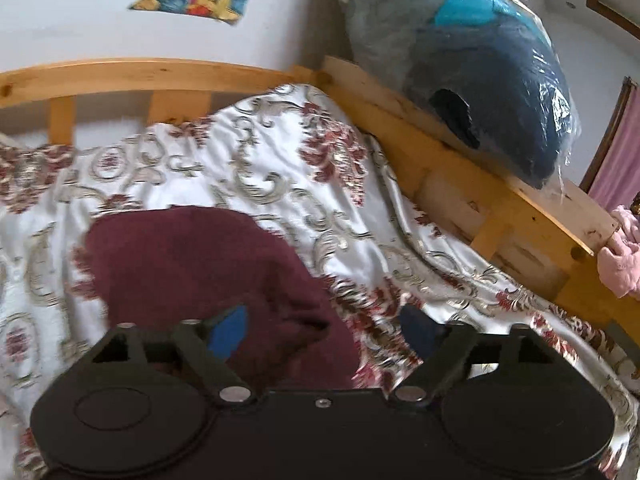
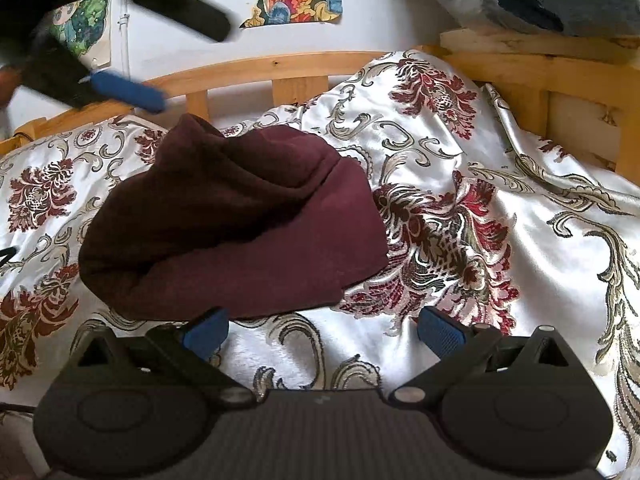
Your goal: Fold small clothes
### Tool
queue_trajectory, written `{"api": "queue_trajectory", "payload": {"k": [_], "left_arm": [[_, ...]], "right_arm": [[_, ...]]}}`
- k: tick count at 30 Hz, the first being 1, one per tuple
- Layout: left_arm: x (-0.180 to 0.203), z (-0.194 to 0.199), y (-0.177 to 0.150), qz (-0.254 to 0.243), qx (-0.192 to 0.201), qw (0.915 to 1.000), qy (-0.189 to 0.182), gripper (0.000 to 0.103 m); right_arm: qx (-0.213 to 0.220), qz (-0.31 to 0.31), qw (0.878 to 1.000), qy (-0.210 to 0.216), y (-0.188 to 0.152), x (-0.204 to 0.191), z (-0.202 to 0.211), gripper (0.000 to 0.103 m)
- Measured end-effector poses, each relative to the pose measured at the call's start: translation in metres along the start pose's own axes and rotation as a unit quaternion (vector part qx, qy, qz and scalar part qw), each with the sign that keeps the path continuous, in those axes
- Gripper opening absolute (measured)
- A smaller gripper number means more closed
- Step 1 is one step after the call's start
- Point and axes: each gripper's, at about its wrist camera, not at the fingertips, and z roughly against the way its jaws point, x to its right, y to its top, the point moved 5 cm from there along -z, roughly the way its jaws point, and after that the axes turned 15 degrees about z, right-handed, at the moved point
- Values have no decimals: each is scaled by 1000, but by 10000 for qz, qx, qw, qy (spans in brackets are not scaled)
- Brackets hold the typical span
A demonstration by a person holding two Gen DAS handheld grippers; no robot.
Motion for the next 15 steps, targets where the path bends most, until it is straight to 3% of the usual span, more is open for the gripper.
{"api": "queue_trajectory", "payload": {"k": [3, 5, 10, 12, 15], "left_arm": [[-24, 20, -9, -263, -8, 9995, 182, 96], [-42, 27, -16, -461, 86, 9977, 491, 97], [-75, 31, -37, -437, 684, 9921, 955, 102], [-84, 24, -44, -251, 769, 9923, 935, 102], [-84, 13, -49, -375, 717, 9928, 884, 102]], "right_arm": [[52, -157, 9998, 145, 2, 1, 2, 103], [144, -435, 9984, 336, 6, 8, 4, 103], [330, -752, 9956, 443, 33, 34, 7, 103], [396, -841, 9944, 509, 50, 47, 4, 103], [360, -968, 9917, 770, 75, 58, -10, 103]]}}
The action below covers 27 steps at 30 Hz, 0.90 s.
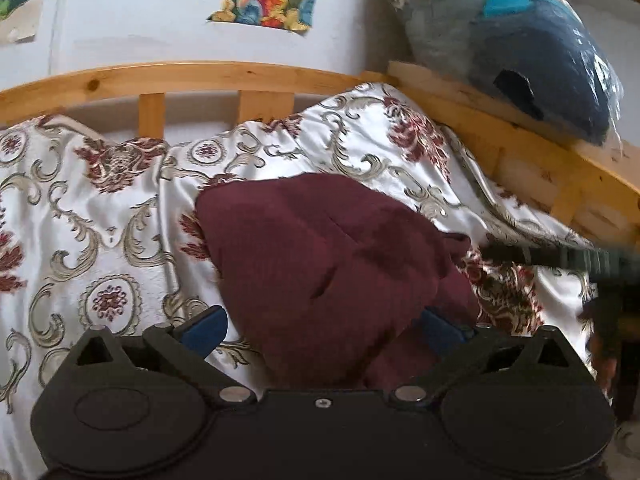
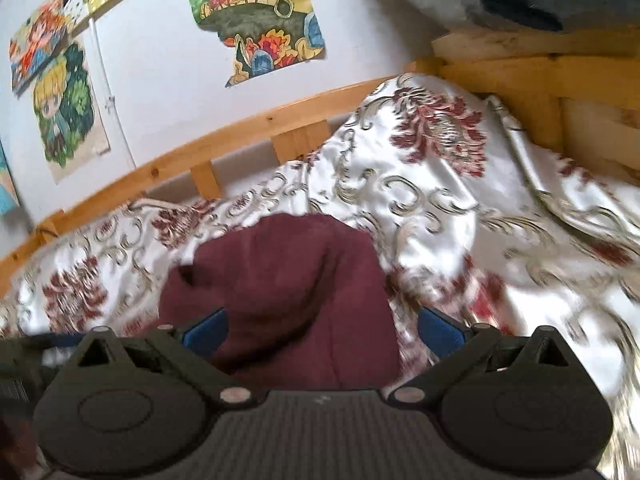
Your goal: Fold small clothes
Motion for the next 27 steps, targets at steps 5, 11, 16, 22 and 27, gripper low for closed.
{"api": "queue_trajectory", "payload": {"k": [5, 11, 16, 22, 27], "left_arm": [[7, -7, -6, -454, 308, 9984, 118, 100], [15, -11, -9, -684, 321, 9971, -132, 87], [16, -17, -15, -634, 40, 9972, -393, 68], [17, -19, -22, -645, -13, 9967, -499, 60], [27, -21, -31, -893, -21, 9935, -711, 60]], "right_arm": [[3, -141, 9998, -124, 28, 4, -32, 103], [-259, 134, 9996, -26, 44, 1, -79, 84], [-580, 92, 9982, 119, 42, 2, -111, 56], [-515, 582, 9970, 35, 45, -1, -117, 10], [-221, 999, 9944, -264, 53, 8, -94, 8]]}}
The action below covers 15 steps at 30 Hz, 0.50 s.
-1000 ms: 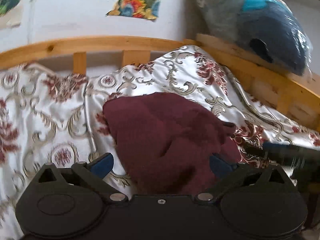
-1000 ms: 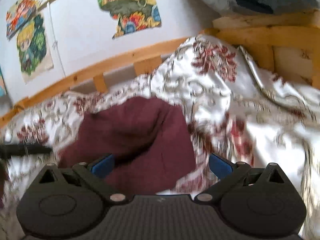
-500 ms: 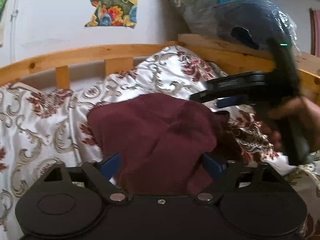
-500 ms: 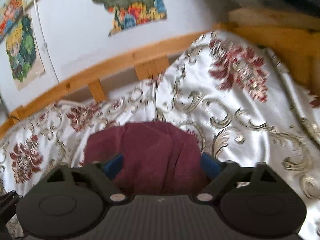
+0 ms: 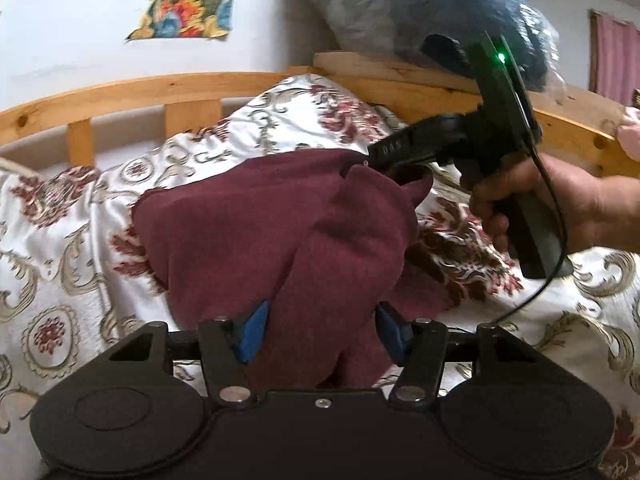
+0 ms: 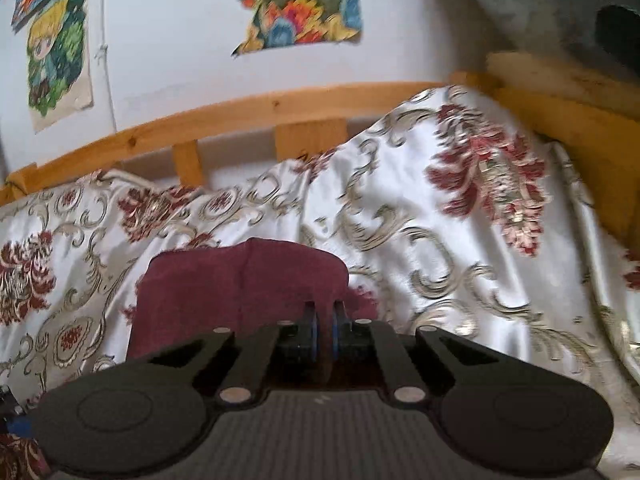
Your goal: Fold small clothes
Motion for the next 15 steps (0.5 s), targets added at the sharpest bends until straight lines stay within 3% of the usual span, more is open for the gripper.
{"api": "queue_trajectory", "payload": {"k": [9, 11, 12, 14, 15], "left_arm": [[12, 1, -7, -130, -152, 9990, -391, 72], [11, 1, -6, -25, -194, 9987, -474, 80], [9, 2, -5, 96, -216, 9982, -545, 81], [4, 4, -1, 434, -295, 9958, -745, 84], [2, 3, 0, 551, -355, 9945, -812, 84]], "right_arm": [[-300, -77, 9994, -129, -35, 11, -14, 9], [-283, -247, 9993, -25, -37, 13, -15, 10], [-280, -318, 9991, -26, -36, 13, -14, 11], [-230, -384, 9990, -70, -32, 14, -4, 30], [-200, -438, 9988, -75, -30, 14, 1, 33]]}}
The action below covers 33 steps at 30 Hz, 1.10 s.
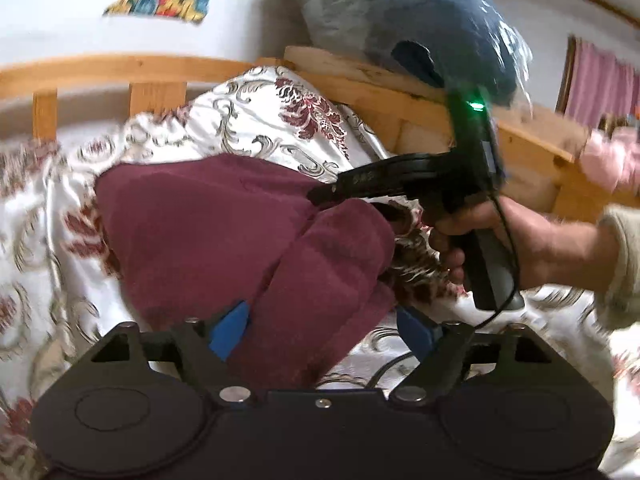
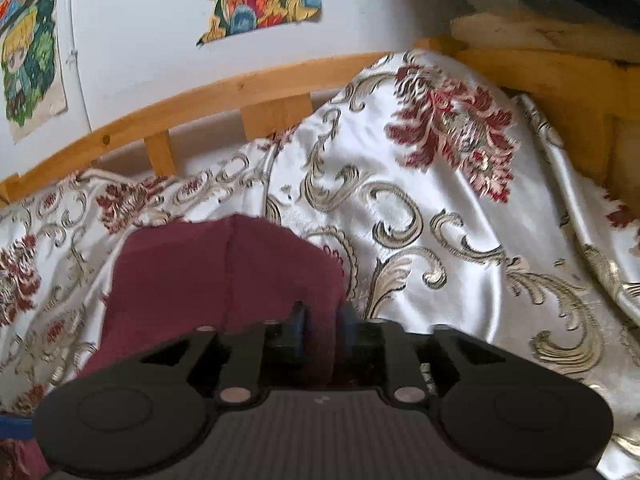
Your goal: Fold small clothes
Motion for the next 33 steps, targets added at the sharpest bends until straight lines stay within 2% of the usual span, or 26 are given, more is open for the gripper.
{"api": "queue_trajectory", "payload": {"k": [3, 5, 8, 11, 15, 19, 22, 24, 26, 30, 33], "left_arm": [[-1, -1, 1, 59, -72, 10000, -20, 84], [1, -2, 1, 5, -93, 10000, 11, 85], [2, -1, 2, 17, -121, 9999, 7, 86], [2, 1, 5, 102, -158, 9998, -40, 86], [-1, 9, 11, 371, -138, 9991, -177, 87], [-15, 27, 24, 1070, 266, 9939, -100, 99], [-28, 33, 30, 1400, 468, 9887, 251, 99], [-35, 32, 31, 1511, 433, 9857, 606, 100], [-46, 29, 28, 1778, 404, 9786, 950, 102], [-64, 21, 19, 2380, 118, 9647, 1117, 102], [-66, 19, 14, 2425, -23, 9623, 1232, 102]], "right_arm": [[155, -126, 9994, 298, 10, -6, 19, 53], [229, -96, 9983, 535, 17, -15, 33, 73], [271, 304, 9964, 737, 19, -35, 51, 88], [94, 822, 9934, 794, 11, -51, 57, 89], [-280, 1176, 9916, 458, -14, -52, 56, 89], [-476, 1462, 9881, 4, -43, -45, 58, 91], [-368, 1282, 9910, -77, -59, -41, 63, 94], [-285, 1091, 9935, -159, -65, -38, 64, 96], [-200, 930, 9951, -271, -69, -35, 65, 101], [-21, 709, 9962, -510, -81, -33, 68, 103], [35, 540, 9971, -541, -90, -31, 72, 103]]}}
